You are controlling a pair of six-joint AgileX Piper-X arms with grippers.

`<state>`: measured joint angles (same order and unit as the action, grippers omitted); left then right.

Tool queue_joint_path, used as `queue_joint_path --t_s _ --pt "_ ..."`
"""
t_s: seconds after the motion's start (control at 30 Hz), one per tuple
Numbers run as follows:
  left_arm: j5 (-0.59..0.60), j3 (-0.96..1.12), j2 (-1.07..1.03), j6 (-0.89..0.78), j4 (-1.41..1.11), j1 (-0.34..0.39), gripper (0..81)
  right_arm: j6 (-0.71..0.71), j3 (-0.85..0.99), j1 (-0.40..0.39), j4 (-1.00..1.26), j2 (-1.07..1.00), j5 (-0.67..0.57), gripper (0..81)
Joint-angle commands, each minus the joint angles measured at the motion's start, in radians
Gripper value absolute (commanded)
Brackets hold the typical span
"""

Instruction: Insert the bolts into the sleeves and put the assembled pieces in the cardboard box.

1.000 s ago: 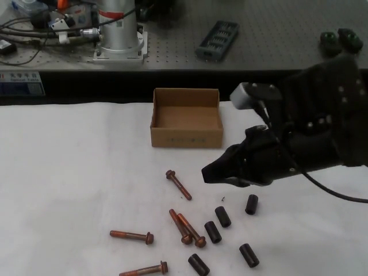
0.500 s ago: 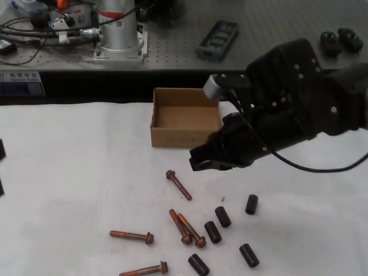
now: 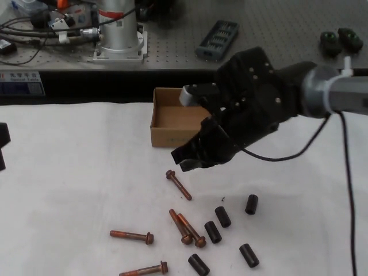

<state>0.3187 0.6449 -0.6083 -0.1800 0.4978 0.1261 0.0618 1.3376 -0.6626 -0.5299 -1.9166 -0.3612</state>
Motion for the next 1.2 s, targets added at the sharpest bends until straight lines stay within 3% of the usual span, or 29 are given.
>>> queue_joint_path --t_s 0.0,0.47,1.17 --pt "0.008 0.027 -0.001 -0.008 0.005 -0.002 3.2 -0.041 0.077 -0.004 -0.042 -0.037 0.023 3.7" --pt "0.008 0.027 -0.001 -0.008 0.047 -0.002 3.2 -0.100 0.153 -0.003 -0.149 -0.099 0.145 3.7" --pt "0.008 0.027 -0.001 -0.008 0.047 -0.002 3.2 -0.116 0.333 -0.052 -0.250 -0.212 0.169 3.7"
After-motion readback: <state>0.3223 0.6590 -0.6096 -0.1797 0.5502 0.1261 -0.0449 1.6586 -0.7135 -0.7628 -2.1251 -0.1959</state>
